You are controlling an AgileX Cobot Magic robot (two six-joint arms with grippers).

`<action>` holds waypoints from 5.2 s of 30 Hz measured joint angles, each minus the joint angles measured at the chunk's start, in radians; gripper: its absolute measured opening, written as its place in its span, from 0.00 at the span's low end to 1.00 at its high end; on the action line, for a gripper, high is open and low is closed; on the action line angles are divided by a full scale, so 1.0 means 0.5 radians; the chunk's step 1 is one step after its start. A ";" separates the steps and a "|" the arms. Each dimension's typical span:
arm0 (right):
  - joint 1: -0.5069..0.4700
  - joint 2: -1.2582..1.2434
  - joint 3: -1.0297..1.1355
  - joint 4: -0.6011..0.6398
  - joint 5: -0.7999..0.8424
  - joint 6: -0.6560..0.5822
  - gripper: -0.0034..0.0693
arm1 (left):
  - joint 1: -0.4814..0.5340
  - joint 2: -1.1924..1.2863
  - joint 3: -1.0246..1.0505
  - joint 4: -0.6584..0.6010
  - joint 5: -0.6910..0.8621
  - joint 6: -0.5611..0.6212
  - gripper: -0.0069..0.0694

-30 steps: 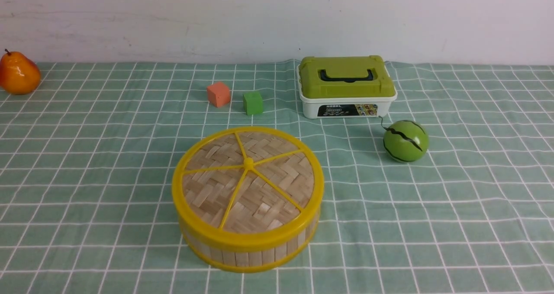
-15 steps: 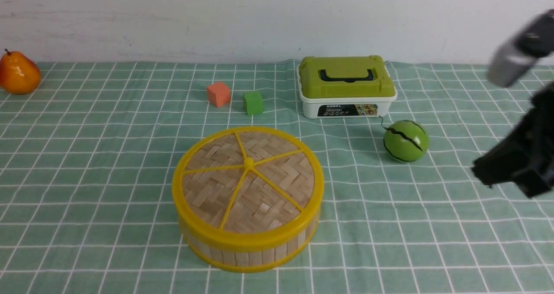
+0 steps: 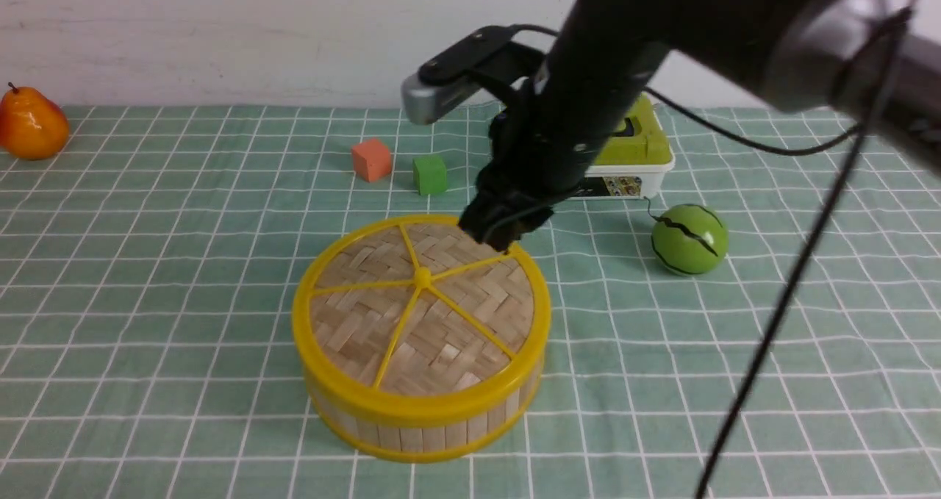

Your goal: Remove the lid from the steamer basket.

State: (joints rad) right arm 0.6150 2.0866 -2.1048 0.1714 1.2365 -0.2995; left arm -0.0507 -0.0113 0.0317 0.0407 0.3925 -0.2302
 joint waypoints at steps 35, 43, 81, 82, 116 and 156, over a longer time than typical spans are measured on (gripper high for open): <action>0.107 0.439 -0.425 0.011 0.024 0.178 0.16 | 0.000 0.000 0.000 0.000 0.000 0.000 0.40; 0.040 -0.108 -0.355 -0.020 0.026 0.178 0.16 | 0.000 0.000 0.000 0.000 0.000 0.000 0.40; -0.847 -1.134 2.317 0.264 -1.404 0.209 0.59 | 0.000 0.000 0.000 0.002 0.000 0.000 0.40; -0.847 -1.205 2.305 0.264 -1.369 0.209 0.60 | 0.000 0.000 0.000 0.002 0.000 0.000 0.40; -0.847 -3.459 2.891 0.169 -0.854 0.194 0.03 | 0.000 0.000 0.000 0.002 0.000 0.000 0.40; -1.237 -4.194 4.248 -0.499 -1.709 1.015 0.04 | 0.000 0.000 0.000 0.002 0.000 0.000 0.40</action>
State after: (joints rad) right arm -0.0034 -0.0105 0.0190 -0.0783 0.3823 0.2080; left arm -0.0507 -0.0113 0.0317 0.0416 0.3925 -0.2302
